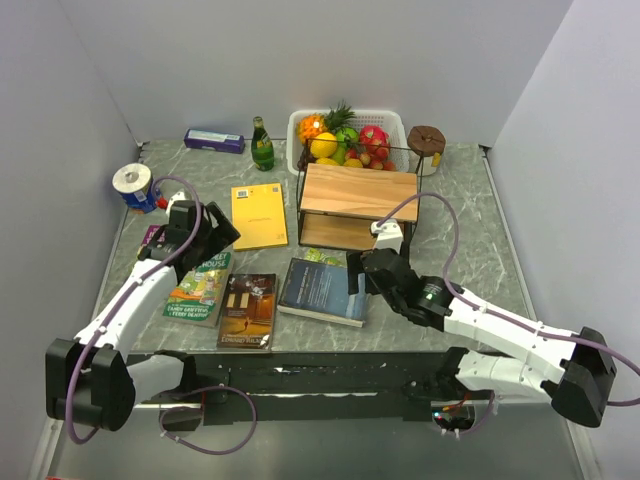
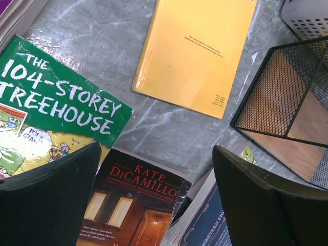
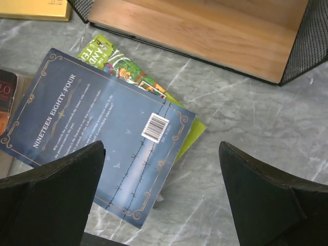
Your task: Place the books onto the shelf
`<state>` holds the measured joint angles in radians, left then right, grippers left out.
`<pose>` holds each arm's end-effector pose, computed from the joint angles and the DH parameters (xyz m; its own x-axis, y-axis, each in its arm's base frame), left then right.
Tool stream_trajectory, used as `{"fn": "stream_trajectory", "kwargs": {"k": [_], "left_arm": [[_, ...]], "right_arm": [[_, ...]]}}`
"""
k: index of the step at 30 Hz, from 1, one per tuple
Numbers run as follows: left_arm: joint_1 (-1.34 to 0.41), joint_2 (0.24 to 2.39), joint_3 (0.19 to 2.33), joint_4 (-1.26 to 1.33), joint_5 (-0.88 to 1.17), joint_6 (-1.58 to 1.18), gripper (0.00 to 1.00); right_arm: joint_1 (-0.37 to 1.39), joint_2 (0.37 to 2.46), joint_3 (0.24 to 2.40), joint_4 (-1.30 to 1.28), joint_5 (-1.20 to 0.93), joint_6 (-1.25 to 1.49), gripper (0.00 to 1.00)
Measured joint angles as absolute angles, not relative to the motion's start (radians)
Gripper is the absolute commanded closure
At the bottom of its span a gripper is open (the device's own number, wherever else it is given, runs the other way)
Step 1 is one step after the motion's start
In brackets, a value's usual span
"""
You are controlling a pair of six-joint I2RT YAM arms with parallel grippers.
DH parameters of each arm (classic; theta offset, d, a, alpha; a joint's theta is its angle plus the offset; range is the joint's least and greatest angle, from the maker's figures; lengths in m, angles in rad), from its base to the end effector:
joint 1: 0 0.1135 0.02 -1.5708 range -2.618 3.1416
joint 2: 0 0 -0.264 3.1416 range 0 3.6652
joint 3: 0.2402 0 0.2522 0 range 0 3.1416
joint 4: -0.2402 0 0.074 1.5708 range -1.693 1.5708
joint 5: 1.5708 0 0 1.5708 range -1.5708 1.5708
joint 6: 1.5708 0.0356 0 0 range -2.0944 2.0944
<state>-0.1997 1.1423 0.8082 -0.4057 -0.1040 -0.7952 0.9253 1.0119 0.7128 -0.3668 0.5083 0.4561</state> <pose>0.2381 -0.0444 0.2562 -0.5498 -0.6133 -0.5671 -0.3862 0.7887 -0.4784 0.1428 0.1609 0.2576 -0.5396 -0.0769 -0.8384 -0.2561 0.9636 0.0764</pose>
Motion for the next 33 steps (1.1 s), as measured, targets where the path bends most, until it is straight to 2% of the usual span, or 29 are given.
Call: {"fn": "stream_trajectory", "kwargs": {"k": [8, 14, 20, 22, 33], "left_arm": [[-0.200, 1.108, 0.797, -0.382, -0.068, -0.787, 0.04], [-0.209, 1.055, 0.765, -0.345, -0.031, -0.776, 0.04], [-0.394, 1.031, 0.757, -0.340, -0.054, -0.768, 0.01], [-0.456, 1.030, 0.750, -0.333, -0.054, -0.773, 0.07], [-0.584, 1.030, 0.580, -0.270, -0.046, -0.860, 0.06]], "right_arm": [[0.925, 0.909, 0.699, -0.333, 0.506, 0.459, 0.01], [0.921, 0.918, 0.698, -0.331, 0.501, 0.488, 0.01], [0.799, 0.863, 0.542, -0.258, 0.331, 0.610, 0.01], [0.768, 0.845, 0.479, -0.247, 0.278, 0.649, 0.01], [0.739, 0.889, 0.362, -0.109, 0.055, 0.842, 0.01]]}}
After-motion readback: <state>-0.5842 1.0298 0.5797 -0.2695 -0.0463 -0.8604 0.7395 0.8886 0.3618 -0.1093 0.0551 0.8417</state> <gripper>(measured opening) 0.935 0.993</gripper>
